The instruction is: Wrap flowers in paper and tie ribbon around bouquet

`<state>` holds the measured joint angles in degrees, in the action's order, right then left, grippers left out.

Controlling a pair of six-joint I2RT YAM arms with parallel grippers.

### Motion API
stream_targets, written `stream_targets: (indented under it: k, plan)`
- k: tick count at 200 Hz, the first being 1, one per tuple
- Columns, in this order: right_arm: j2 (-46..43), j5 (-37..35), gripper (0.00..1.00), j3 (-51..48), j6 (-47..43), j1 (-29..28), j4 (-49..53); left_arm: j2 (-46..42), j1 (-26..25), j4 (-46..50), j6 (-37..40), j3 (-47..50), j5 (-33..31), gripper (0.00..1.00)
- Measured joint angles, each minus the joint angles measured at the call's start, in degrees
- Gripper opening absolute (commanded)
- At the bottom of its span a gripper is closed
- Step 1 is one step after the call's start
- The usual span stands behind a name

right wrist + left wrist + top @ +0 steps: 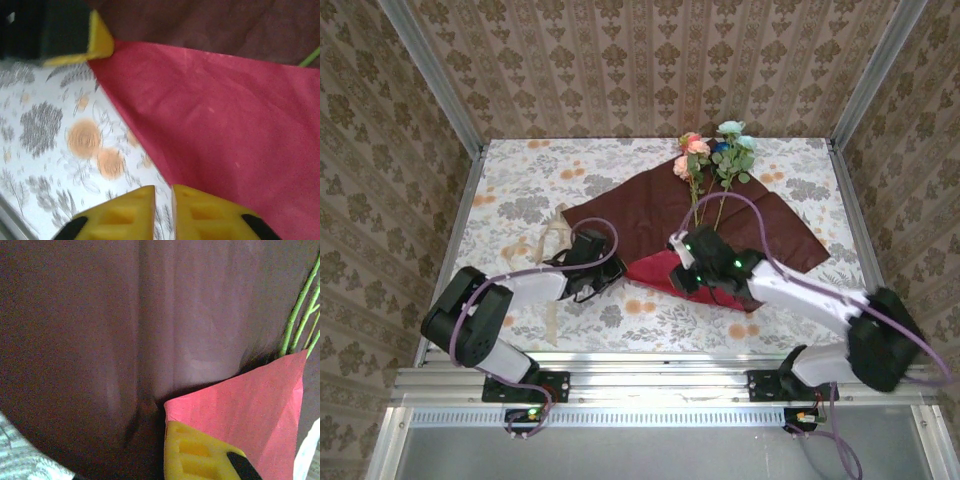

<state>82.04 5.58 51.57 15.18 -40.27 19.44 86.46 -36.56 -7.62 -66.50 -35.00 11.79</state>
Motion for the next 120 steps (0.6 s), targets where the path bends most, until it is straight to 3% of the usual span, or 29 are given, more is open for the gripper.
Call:
stream_targets:
  k: [26,61,85,120]
  plan:
    - [13.0,4.46,0.09,7.8,10.25,2.89,0.0,-0.74,-1.86,0.7,-0.42,0.0,-1.6,0.0]
    - [22.27,7.08,0.1,13.0,19.43,4.02,1.92,-1.64,-2.84,1.75,-0.61,0.0,-3.23,0.0]
    - [24.5,8.33,0.1,13.22,22.69,4.02,2.64,-2.89,-2.91,1.68,-0.39,0.02,-4.15,0.29]
    - [25.57,9.7,0.11,12.9,24.76,4.44,2.91,-2.71,-1.01,0.22,1.77,0.76,-4.15,0.36]
